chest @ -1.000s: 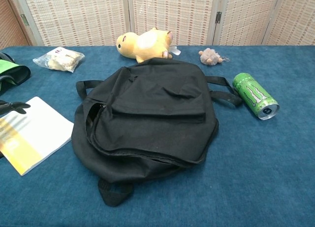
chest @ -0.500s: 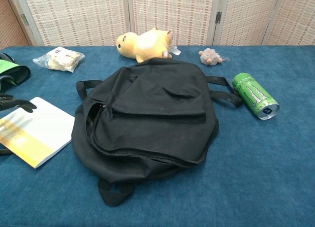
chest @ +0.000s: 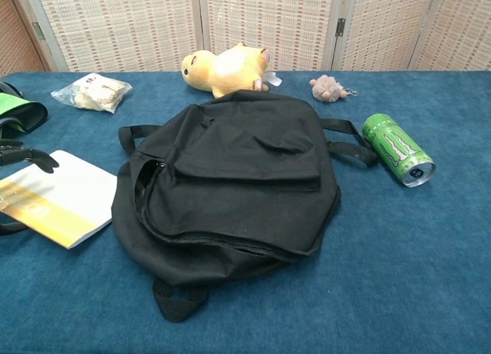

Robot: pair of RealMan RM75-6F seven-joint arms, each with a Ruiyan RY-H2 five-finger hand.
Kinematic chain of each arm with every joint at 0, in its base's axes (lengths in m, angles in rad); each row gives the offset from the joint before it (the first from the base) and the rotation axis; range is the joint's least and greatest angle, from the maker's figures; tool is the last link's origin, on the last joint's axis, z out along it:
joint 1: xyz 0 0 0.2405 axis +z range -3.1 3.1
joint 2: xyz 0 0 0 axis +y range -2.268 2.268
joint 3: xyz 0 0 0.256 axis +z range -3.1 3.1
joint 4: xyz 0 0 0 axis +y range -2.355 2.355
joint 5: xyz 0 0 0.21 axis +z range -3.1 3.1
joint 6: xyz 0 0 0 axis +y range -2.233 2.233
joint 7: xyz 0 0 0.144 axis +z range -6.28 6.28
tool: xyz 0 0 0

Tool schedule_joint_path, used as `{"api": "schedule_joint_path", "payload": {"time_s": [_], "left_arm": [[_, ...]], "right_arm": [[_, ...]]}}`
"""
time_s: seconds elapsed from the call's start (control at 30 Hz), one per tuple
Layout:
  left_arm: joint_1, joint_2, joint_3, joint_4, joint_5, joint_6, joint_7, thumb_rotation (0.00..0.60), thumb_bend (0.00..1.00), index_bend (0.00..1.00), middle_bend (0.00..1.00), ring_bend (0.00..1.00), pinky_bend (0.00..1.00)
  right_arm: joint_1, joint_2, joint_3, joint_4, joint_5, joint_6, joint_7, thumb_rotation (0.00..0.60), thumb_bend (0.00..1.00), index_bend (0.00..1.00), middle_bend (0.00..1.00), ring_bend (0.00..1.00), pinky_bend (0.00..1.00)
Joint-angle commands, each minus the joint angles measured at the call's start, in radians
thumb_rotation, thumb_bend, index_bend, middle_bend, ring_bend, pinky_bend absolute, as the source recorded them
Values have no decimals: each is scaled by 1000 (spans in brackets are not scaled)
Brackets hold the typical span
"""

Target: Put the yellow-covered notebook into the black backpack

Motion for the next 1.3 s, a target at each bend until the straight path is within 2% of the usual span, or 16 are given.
{"api": "schedule_joint_path", "payload": {"time_s": [0.03,0.3,0.5,0.97,1.3], "left_arm": [[-4,-12,-2,4,-1,-1,-20,600,276,284,314,212,36],[-19,-61,-25,36,-6,19,-56,600,365,315,332,231,46],[-27,-87,-36,56,-5,41,-58,600,387,315,335,236,47],[1,-163,-57,153,-14,142,-114,600,385,446,360,273,67],[11,-239,-80,267,-17,230,-186,600,382,545,437,336,97]], "right_arm": [[-1,-1,0,4,1,1,4,600,191,0,16,0,0],[-2,-3,1,15,5,-1,15,600,192,0,16,0,0],[-1,-6,3,22,10,-5,21,600,191,0,16,0,0],[5,-12,4,32,16,-22,25,600,191,0,16,0,0],[4,-11,4,26,20,-26,18,600,193,0,16,0,0]]}}
